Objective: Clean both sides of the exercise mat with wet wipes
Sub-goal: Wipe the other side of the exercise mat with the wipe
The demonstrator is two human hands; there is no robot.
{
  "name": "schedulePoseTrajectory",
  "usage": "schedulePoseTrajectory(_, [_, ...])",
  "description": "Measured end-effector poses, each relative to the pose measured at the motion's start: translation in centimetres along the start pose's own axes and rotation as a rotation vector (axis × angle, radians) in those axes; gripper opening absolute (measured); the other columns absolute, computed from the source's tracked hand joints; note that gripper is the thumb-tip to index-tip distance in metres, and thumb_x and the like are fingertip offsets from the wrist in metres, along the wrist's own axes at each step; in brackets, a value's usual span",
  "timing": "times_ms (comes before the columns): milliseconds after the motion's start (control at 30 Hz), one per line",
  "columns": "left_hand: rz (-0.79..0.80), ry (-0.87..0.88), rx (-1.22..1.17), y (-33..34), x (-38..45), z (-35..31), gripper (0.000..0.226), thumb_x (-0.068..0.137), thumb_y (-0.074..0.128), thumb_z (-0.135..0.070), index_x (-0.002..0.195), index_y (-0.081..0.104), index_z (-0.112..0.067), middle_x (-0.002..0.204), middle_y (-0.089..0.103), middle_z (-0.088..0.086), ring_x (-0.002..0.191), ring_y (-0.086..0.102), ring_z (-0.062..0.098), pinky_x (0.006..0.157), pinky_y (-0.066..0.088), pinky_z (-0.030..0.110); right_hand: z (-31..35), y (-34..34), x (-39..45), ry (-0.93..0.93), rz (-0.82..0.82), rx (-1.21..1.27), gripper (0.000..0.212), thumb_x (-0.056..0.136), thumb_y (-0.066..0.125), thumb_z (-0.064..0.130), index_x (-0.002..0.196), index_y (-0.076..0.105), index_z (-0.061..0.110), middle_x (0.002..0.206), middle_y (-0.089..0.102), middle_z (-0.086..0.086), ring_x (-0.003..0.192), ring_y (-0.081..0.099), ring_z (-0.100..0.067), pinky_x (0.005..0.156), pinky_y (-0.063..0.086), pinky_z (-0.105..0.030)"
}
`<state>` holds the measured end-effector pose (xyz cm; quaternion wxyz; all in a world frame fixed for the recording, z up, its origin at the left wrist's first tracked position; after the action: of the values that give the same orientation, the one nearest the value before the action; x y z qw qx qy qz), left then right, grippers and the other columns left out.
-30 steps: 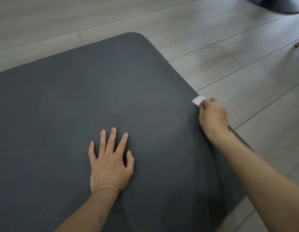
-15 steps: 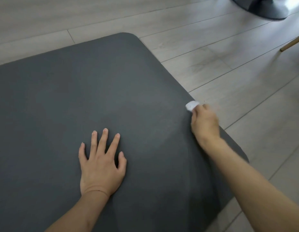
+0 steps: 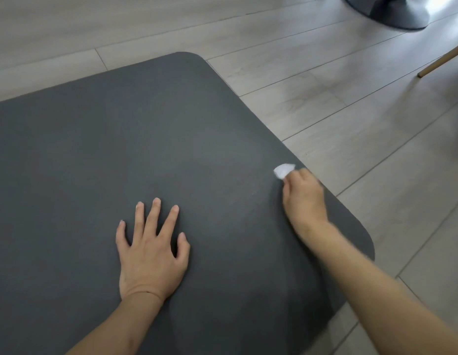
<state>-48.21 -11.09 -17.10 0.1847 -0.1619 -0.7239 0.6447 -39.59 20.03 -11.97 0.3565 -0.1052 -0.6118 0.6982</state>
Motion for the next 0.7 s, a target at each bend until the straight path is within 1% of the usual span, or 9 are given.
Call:
schedulePoseTrajectory(100, [0.017, -0.002, 0.011, 0.1, 0.0, 0.0, 0.065, 0.096, 0.029, -0.051, 0.155, 0.045, -0.032, 0.168, 0.032, 0.003, 0.159, 0.016, 0.028, 0.124, 0.013, 0.059, 7.6, -0.5, -9.9, -0.279, 0.123, 0.247, 0.014, 0.086, 0.063, -0.003, 0.077, 0.058, 0.007, 0.08, 0.052, -0.009, 0.071, 0.05, -0.029, 0.064, 0.042, -0.04])
schedulePoseTrajectory(200, [0.003, 0.0, 0.003, 0.0, 0.1, 0.0, 0.065, 0.095, 0.03, -0.051, 0.155, 0.047, -0.03, 0.167, 0.033, 0.005, 0.158, 0.018, 0.029, 0.124, 0.014, 0.06, 9.6, -0.6, -12.9, -0.582, 0.256, 0.243, 0.015, 0.089, 0.062, 0.002, 0.078, 0.056, 0.011, 0.082, 0.05, -0.005, 0.073, 0.047, -0.024, 0.062, 0.042, -0.036])
schedulePoseTrajectory(267, [0.0, 0.001, 0.006, 0.0, 0.0, 0.0, 0.065, 0.095, 0.031, -0.05, 0.154, 0.048, -0.03, 0.167, 0.034, 0.005, 0.158, 0.018, 0.03, 0.123, 0.015, 0.06, 5.7, 0.2, -7.5, -0.475, 0.173, 0.151, 0.018, 0.085, 0.064, 0.0, 0.075, 0.053, 0.011, 0.08, 0.05, -0.009, 0.072, 0.049, -0.031, 0.061, 0.041, -0.043])
schedulePoseTrajectory(367, [0.004, 0.001, 0.005, 0.0, 0.0, -0.1, 0.065, 0.095, 0.03, -0.05, 0.155, 0.047, -0.03, 0.167, 0.033, 0.005, 0.158, 0.018, 0.03, 0.123, 0.015, 0.061, -2.9, 0.1, 1.4, -0.045, 0.046, -0.015, 0.014, 0.089, 0.058, 0.004, 0.076, 0.053, 0.003, 0.081, 0.051, -0.017, 0.07, 0.052, -0.038, 0.057, 0.038, -0.042])
schedulePoseTrajectory(433, [0.01, 0.0, 0.013, 0.1, 0.0, -0.1, 0.065, 0.095, 0.03, -0.05, 0.155, 0.046, -0.03, 0.167, 0.032, 0.005, 0.158, 0.017, 0.03, 0.124, 0.014, 0.061, -5.0, -0.3, 2.3, 0.135, 0.006, -0.013, 0.015, 0.092, 0.053, 0.009, 0.08, 0.055, -0.001, 0.082, 0.052, -0.017, 0.071, 0.053, -0.04, 0.058, 0.041, -0.041])
schedulePoseTrajectory(467, [0.013, 0.003, 0.018, 0.1, 0.0, -0.1, 0.065, 0.096, 0.03, -0.05, 0.156, 0.045, -0.03, 0.167, 0.032, 0.005, 0.158, 0.016, 0.03, 0.124, 0.014, 0.061, -4.2, -0.4, 1.2, 0.141, -0.002, -0.009, 0.014, 0.092, 0.053, 0.01, 0.084, 0.058, 0.0, 0.084, 0.054, -0.017, 0.074, 0.055, -0.039, 0.061, 0.045, -0.042])
schedulePoseTrajectory(567, [0.019, 0.012, 0.029, 0.2, -0.1, 0.1, 0.066, 0.096, 0.03, -0.051, 0.156, 0.044, -0.03, 0.168, 0.031, 0.006, 0.159, 0.015, 0.03, 0.123, 0.013, 0.061, 3.7, -0.8, -7.0, -0.133, 0.066, 0.205, 0.007, 0.09, 0.057, 0.008, 0.09, 0.064, 0.007, 0.086, 0.059, -0.011, 0.079, 0.055, -0.03, 0.072, 0.05, -0.041])
schedulePoseTrajectory(633, [0.009, 0.019, 0.026, 0.2, -0.1, 0.0, 0.067, 0.095, 0.03, -0.052, 0.157, 0.044, -0.03, 0.168, 0.031, 0.006, 0.159, 0.015, 0.031, 0.123, 0.013, 0.062, 8.4, -1.1, -13.0, -0.434, 0.211, 0.28, 0.011, 0.088, 0.061, 0.001, 0.083, 0.058, 0.011, 0.083, 0.054, -0.008, 0.076, 0.05, -0.027, 0.068, 0.047, -0.038])
schedulePoseTrajectory(700, [0.002, 0.056, 0.025, 0.1, -0.2, -0.2, 0.066, 0.095, 0.032, -0.052, 0.157, 0.044, -0.03, 0.168, 0.031, 0.004, 0.159, 0.016, 0.03, 0.123, 0.013, 0.062, 7.9, -0.8, -12.3, -0.561, 0.261, 0.225, 0.015, 0.086, 0.062, 0.001, 0.077, 0.054, 0.012, 0.081, 0.05, -0.007, 0.073, 0.047, -0.028, 0.061, 0.046, -0.041])
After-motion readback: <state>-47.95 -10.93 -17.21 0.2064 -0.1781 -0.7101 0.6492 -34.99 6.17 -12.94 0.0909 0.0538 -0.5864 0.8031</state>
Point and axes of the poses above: each hand's wrist, its own x-axis towards the middle knuckle, its own y-axis out of the palm, z = x × y, the point moved 5 cm from there along x, towards the middle knuckle
